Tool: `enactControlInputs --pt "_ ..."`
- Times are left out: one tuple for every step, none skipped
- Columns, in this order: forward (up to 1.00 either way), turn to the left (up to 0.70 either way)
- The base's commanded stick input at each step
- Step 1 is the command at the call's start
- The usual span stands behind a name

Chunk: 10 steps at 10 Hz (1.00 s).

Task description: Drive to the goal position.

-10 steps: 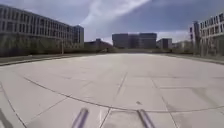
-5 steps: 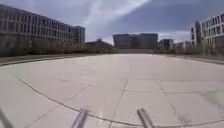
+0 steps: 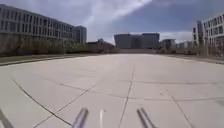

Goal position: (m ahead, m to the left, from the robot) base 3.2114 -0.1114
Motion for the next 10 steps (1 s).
enactControlInputs --pt "0.5 0.0" --pt "0.5 0.0" --pt "0.5 0.0" --pt "0.5 0.0" --pt "0.5 -0.22" --pt "0.5 -0.5" --pt "0.5 -0.5" --pt "0.5 -0.5" --pt "0.5 -0.5" --pt "0.5 -0.3"
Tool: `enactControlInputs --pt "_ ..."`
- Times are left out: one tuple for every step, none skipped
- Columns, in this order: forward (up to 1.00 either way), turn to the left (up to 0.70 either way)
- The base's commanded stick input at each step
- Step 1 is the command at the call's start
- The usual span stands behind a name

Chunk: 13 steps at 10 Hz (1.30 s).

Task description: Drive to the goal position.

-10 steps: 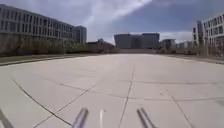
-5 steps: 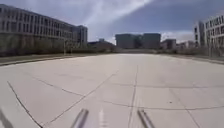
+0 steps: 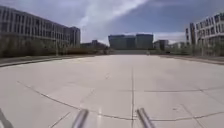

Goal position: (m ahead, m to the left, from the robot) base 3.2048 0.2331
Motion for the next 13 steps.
enactControlInputs --pt "0.5 0.0" --pt "0.5 0.0" --pt "0.5 0.0" --pt "0.5 0.0" --pt "0.5 0.0" --pt "0.5 0.0" --pt "0.5 0.0" --pt "0.5 0.0" --pt "0.5 0.0" --pt "0.5 0.0" --pt "0.5 0.0" --pt "0.5 0.0" --pt "0.5 0.0"
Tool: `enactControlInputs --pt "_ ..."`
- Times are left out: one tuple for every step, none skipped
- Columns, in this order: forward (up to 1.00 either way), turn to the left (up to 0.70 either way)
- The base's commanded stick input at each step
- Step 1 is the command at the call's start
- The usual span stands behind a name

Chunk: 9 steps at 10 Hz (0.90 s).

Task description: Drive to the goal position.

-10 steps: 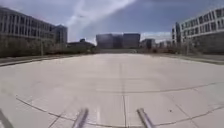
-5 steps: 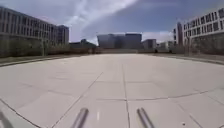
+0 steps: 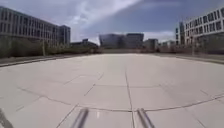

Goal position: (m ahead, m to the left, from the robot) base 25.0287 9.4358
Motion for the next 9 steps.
enactControlInputs --pt "0.5 0.0" --pt "0.5 0.0" --pt "0.5 -0.5" --pt "0.5 -0.5" --pt "0.5 -0.5" --pt "0.5 -0.5" --pt "0.5 -0.5" --pt "0.5 -0.45" --pt "0.5 -0.18"
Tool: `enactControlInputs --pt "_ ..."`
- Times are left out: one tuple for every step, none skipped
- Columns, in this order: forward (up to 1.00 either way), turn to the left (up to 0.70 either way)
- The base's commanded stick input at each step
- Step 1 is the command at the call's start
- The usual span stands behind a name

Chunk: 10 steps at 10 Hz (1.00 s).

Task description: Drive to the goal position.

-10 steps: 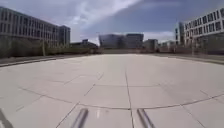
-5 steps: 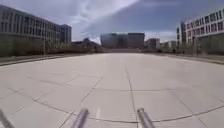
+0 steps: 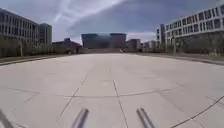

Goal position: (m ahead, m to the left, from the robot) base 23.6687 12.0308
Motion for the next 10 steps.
enactControlInputs --pt "0.5 0.0" --pt "0.5 0.0" --pt "0.5 0.0" --pt "0.5 0.0" --pt "0.5 0.0" --pt "0.5 0.0" --pt "0.5 0.0" --pt "0.5 0.0" --pt "0.5 0.0" --pt "0.5 0.0"
